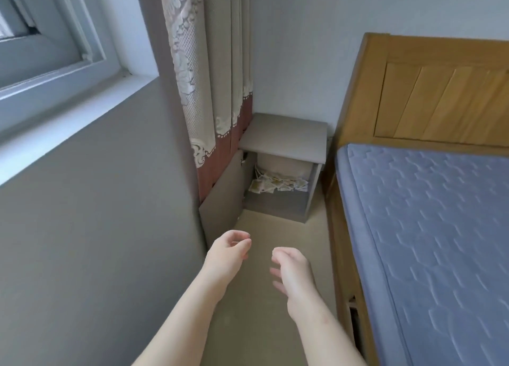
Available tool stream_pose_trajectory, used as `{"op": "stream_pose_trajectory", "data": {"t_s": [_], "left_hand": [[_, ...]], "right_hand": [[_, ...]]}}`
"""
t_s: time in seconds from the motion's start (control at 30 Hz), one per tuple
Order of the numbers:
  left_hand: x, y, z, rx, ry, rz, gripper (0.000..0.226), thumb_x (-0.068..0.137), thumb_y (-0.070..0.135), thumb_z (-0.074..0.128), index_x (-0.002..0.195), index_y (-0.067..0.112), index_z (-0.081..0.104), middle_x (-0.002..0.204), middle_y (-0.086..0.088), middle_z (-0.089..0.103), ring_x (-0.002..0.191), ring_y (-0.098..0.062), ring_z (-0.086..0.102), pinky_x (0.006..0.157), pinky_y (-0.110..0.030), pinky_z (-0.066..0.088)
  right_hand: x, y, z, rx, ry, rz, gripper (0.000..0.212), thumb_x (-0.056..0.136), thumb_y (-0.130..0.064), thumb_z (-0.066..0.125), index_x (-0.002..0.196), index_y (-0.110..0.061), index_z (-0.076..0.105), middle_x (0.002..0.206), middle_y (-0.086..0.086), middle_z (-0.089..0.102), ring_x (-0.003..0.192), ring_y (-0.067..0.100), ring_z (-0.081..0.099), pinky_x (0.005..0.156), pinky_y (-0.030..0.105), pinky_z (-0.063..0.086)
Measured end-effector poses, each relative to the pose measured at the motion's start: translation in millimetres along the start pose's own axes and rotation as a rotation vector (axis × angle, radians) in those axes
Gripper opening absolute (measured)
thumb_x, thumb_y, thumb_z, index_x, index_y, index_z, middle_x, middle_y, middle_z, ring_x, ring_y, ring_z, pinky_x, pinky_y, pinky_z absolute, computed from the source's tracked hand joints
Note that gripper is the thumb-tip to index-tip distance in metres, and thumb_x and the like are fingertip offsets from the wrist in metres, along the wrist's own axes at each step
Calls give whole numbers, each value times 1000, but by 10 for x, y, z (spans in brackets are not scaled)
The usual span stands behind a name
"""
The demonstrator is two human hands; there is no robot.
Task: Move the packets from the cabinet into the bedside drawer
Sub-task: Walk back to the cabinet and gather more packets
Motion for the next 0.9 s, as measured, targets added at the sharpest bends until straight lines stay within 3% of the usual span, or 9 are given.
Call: {"op": "stream_pose_trajectory", "data": {"t_s": [0.07, 0.2, 0.37, 0.53, 0.67, 0.9], "left_hand": [[442, 292, 178, -17, 6, 21, 10, 92, 22, 53, 92, 30, 60, 95, 4, 64, 85, -13, 62, 74, -25, 45], [1237, 788, 449, 17, 14, 32, 9, 91, 24, 54, 95, 29, 61, 88, 7, 63, 79, -11, 58, 69, -24, 41], [2120, 1004, 617, 11, 42, -24, 9, 91, 21, 55, 93, 27, 62, 84, 7, 61, 72, -10, 53, 59, -22, 37], [3179, 1188, 786, 24, 39, -46, 10, 90, 22, 56, 89, 29, 62, 86, 5, 61, 77, -13, 54, 72, -26, 40], [4182, 1496, 962, 62, 2, -10, 9, 91, 21, 56, 96, 26, 61, 85, 7, 58, 81, -11, 51, 76, -24, 39], [5689, 1940, 1134, 198, -6, -56, 15, 92, 21, 54, 105, 22, 61, 103, 6, 61, 99, -16, 57, 81, -22, 40]], "right_hand": [[440, -385, -75, 4, 6, -21, 11, 93, -13, 48, 89, -20, 55, 87, 2, 57, 106, 24, 57, 96, 42, 45], [1204, -1025, -171, 17, -9, -50, 15, 94, -14, 48, 84, -24, 54, 92, -4, 56, 87, 17, 57, 94, 40, 46], [2073, -1417, -162, -37, -11, 13, 16, 95, -16, 49, 84, -26, 54, 93, -5, 56, 88, 16, 55, 86, 34, 48], [3034, -1741, -59, -56, 14, 83, 12, 95, -14, 49, 86, -20, 55, 91, -1, 56, 100, 27, 59, 87, 37, 48], [3936, -2191, 89, -38, 35, 60, 10, 94, -12, 50, 88, -17, 56, 88, -2, 56, 89, 20, 55, 68, 24, 43], [5267, -2791, 262, -112, 38, 81, 11, 95, -11, 47, 87, -15, 54, 86, 5, 53, 96, 31, 57, 68, 26, 42]]}}
Point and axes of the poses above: each hand's wrist, its own x-axis towards the middle knuckle, its own z-axis out of the palm, y = z × x, the point moved 8 cm from there along x, towards the middle knuckle
